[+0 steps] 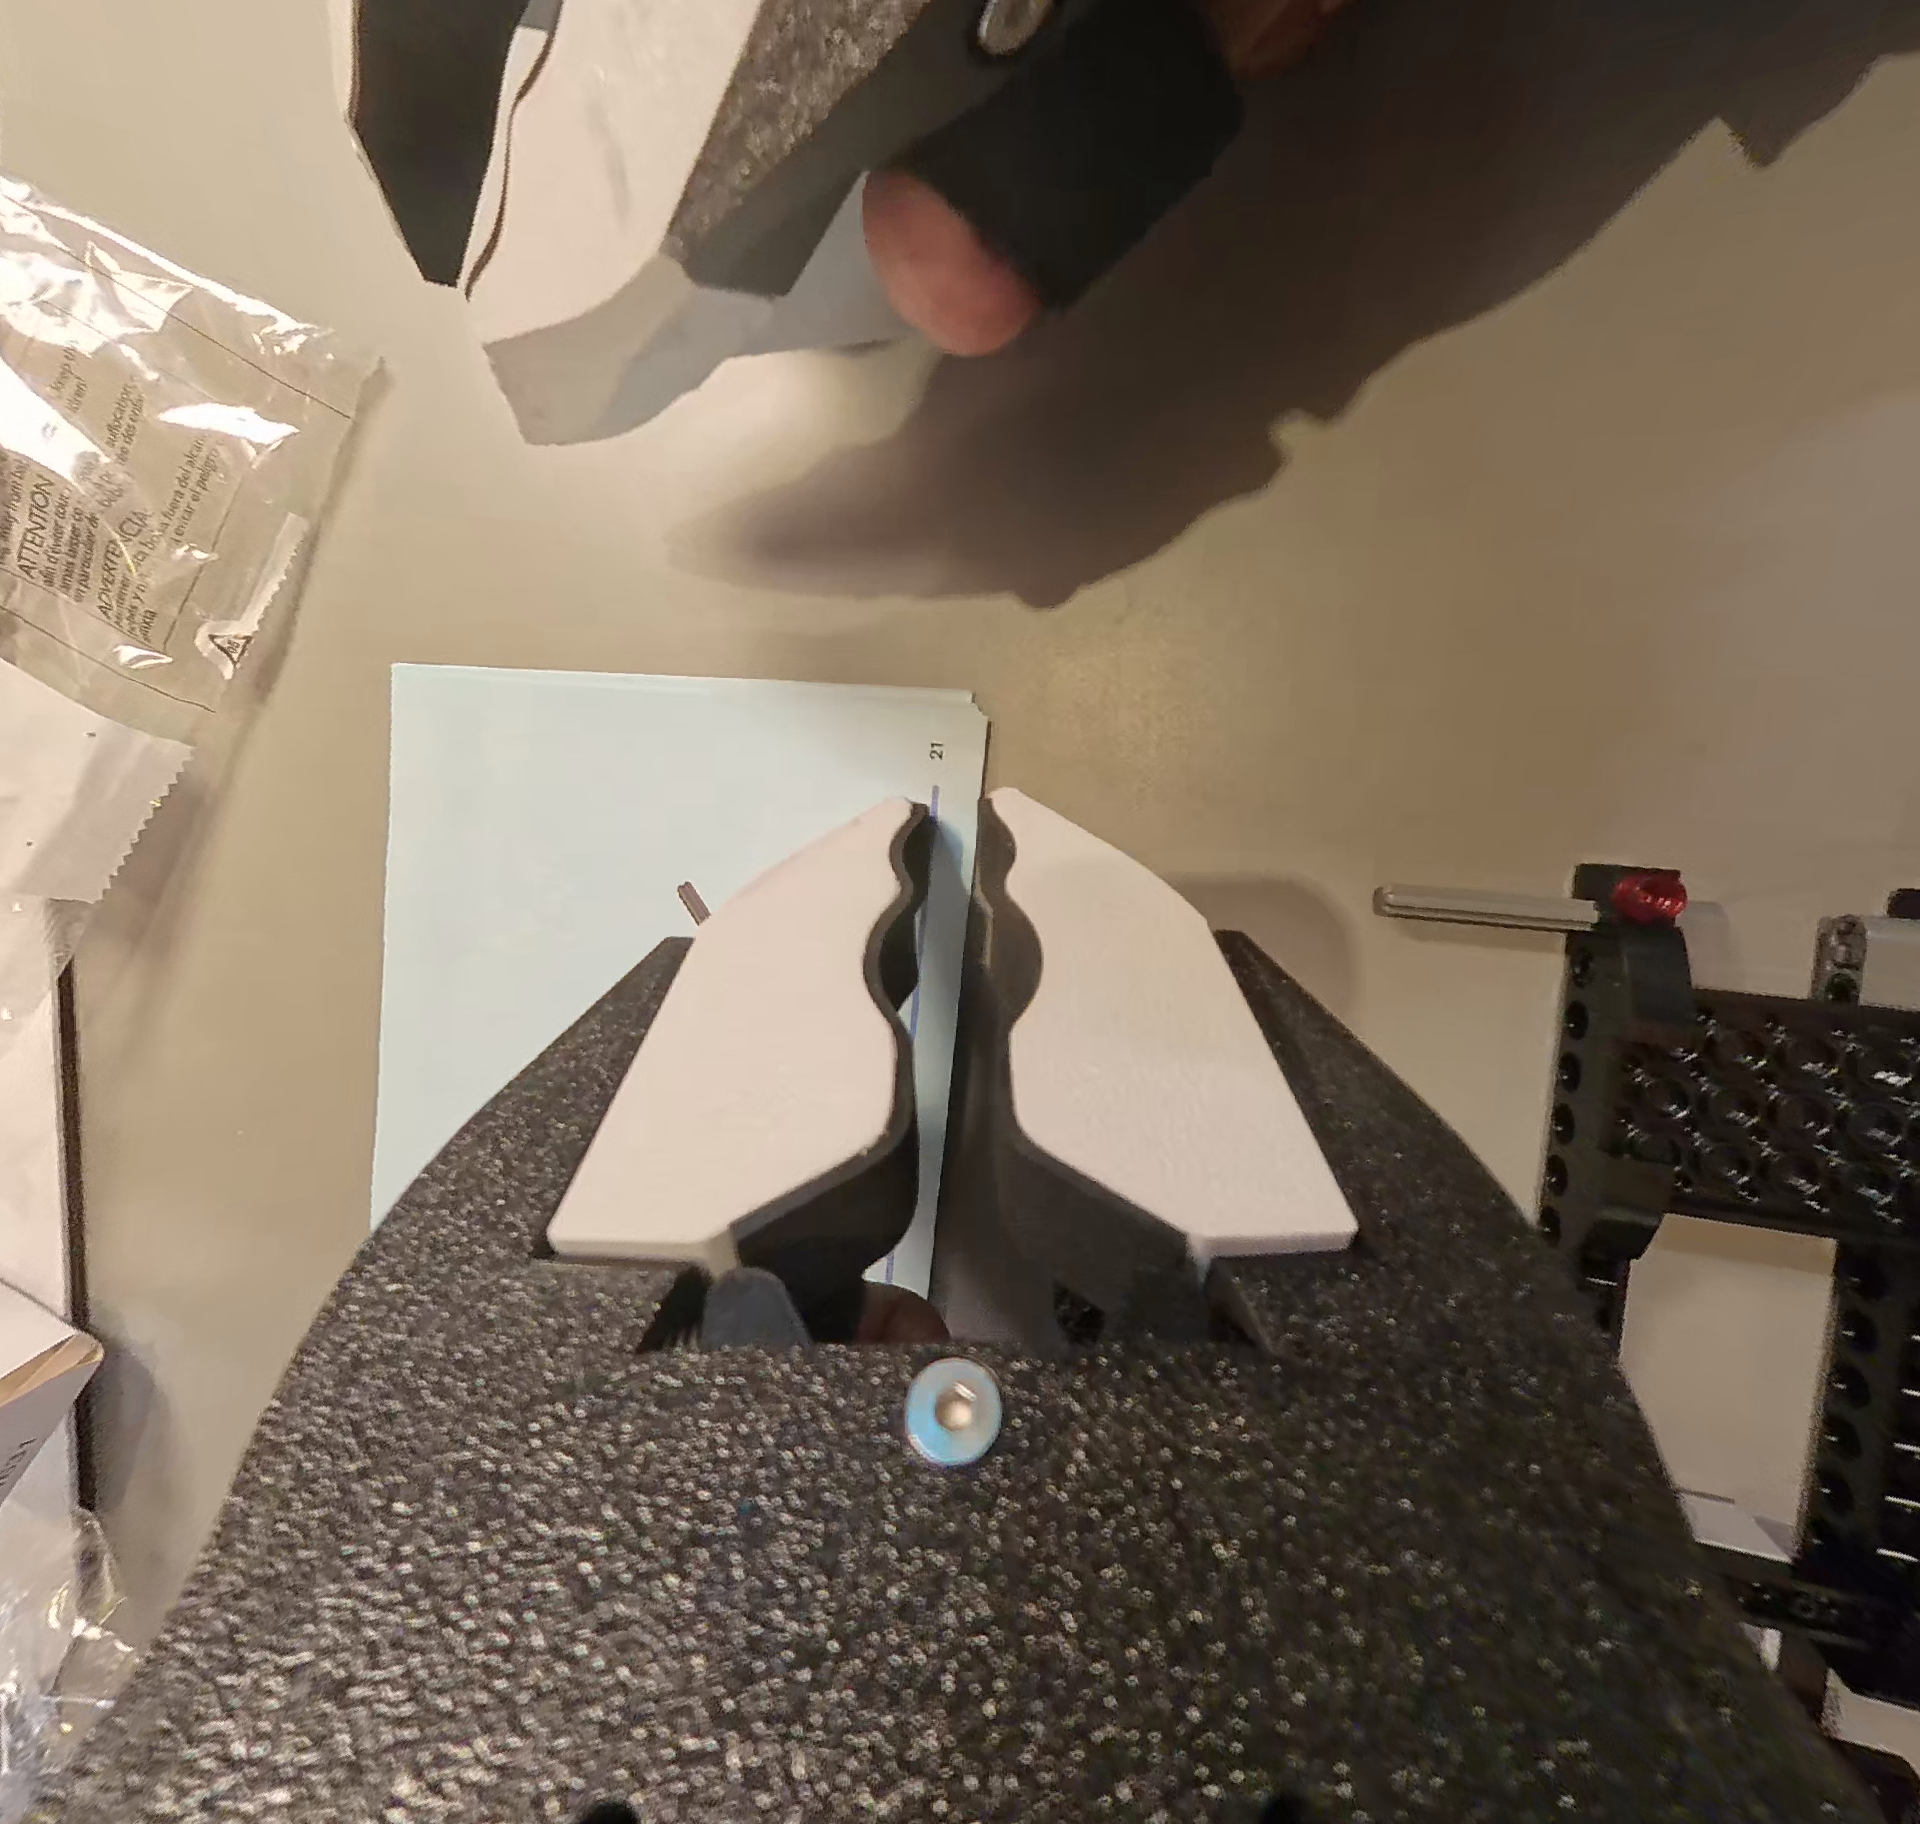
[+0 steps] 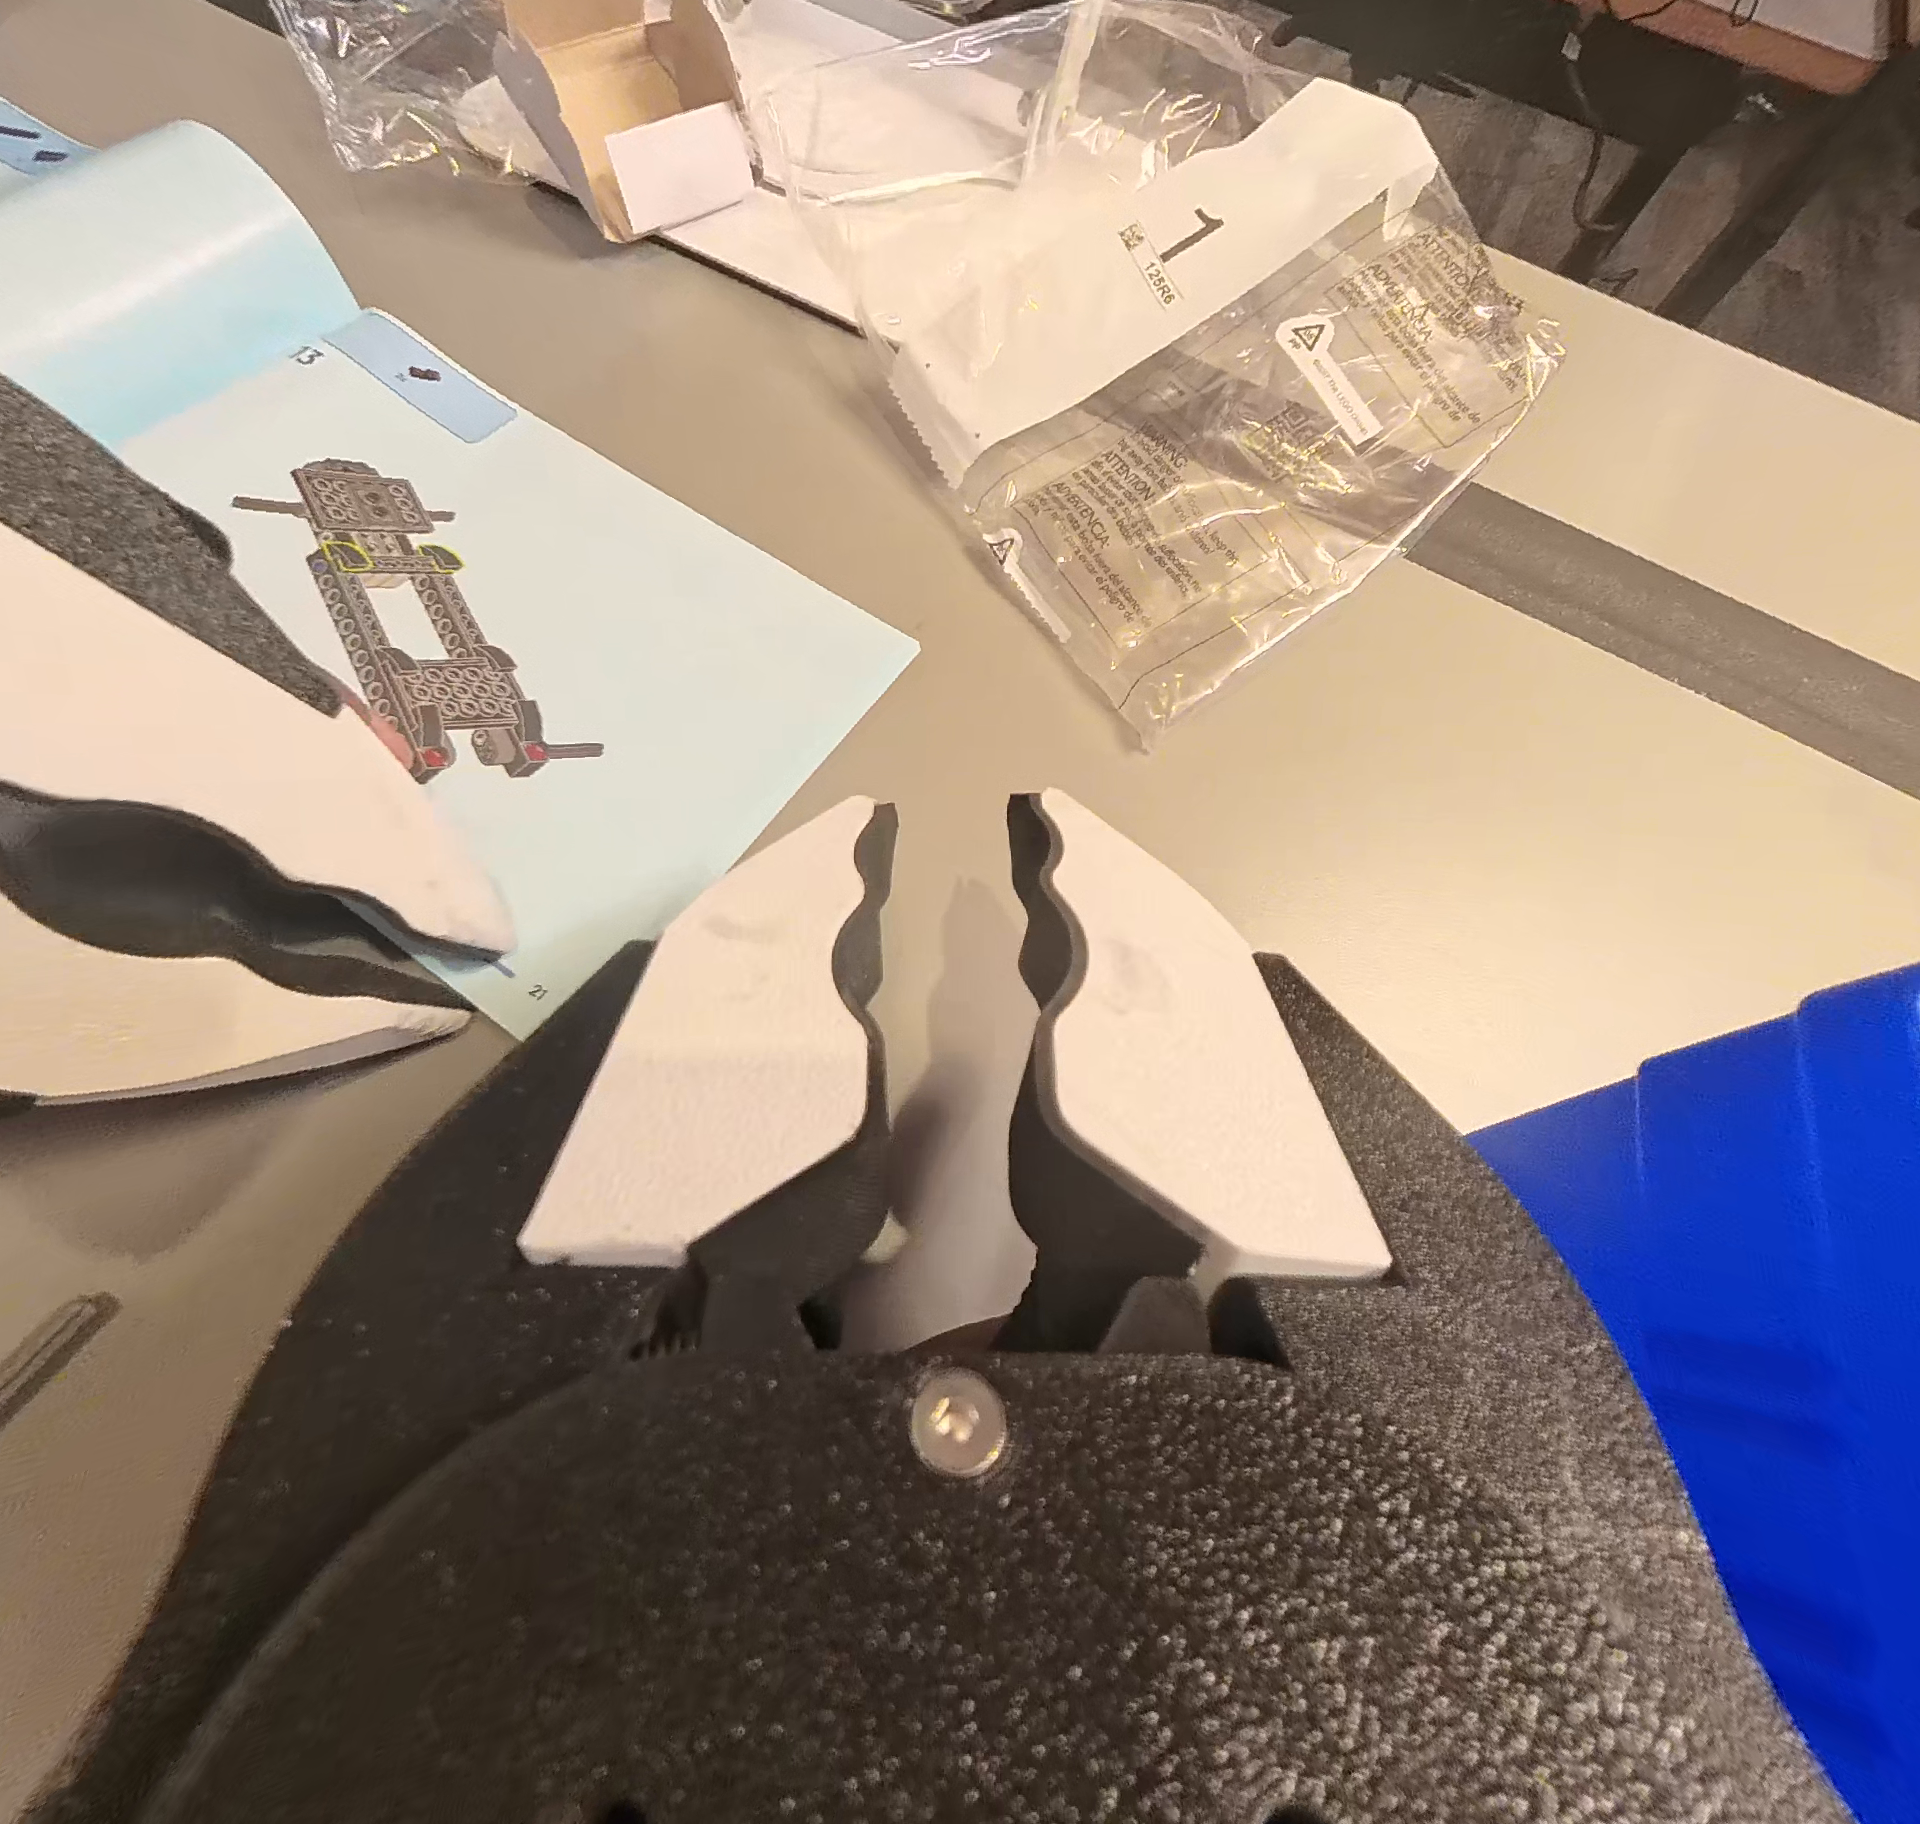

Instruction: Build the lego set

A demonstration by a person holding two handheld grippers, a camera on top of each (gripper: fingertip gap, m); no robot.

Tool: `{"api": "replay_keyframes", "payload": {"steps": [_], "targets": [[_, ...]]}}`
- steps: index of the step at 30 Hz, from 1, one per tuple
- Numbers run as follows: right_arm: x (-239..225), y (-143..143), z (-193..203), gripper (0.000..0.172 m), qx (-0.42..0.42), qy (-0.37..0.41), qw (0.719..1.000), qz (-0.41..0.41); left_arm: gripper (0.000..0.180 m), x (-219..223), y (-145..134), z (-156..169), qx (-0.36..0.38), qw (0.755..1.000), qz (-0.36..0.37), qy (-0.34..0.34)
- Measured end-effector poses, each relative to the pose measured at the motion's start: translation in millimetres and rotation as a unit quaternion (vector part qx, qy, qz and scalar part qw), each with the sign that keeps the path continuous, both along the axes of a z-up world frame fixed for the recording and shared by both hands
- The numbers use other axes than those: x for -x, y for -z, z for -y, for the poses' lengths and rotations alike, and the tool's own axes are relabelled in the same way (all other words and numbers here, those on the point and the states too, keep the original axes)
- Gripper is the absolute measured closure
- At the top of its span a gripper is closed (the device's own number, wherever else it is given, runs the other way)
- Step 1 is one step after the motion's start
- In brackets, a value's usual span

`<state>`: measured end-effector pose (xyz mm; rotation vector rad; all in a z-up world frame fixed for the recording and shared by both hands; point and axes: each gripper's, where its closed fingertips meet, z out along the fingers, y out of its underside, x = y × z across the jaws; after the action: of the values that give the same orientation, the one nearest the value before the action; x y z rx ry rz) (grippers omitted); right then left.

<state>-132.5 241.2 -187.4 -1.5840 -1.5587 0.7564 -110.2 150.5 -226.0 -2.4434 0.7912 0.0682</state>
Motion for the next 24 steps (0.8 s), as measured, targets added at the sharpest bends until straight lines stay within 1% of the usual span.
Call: {"api": "replay_keyframes", "payload": {"steps": [5, 9, 16, 24], "targets": [[0.1, -0.1, -0.3, 0.149, 0.003, 0.0, 1.0, -0.001, 0.173, 0.2, -0.2, 0.3, -0.002, 1.0, -0.007, 0.002], [0.2, 0.3, 0.4, 0.149, 0.005, -0.003, 1.0, 0.0, 0.18, -0.9, -1.0, 0.9, -0.002, 1.0, 0.002, 0.002], [0.4, 0.5, 1.3, 0.149, 0.002, -0.005, 1.0, 0.001, 0.18, -0.3, -1.7, 1.6, -0.002, 1.0, 0.004, 0.001], [0.6, 0.5, 2.5, 0.149, 0.002, -0.009, 1.0, 0.001, 0.18, 3.4, -14.3, -0.1, -0.02, 0.999, 0.026, -0.02]]}}
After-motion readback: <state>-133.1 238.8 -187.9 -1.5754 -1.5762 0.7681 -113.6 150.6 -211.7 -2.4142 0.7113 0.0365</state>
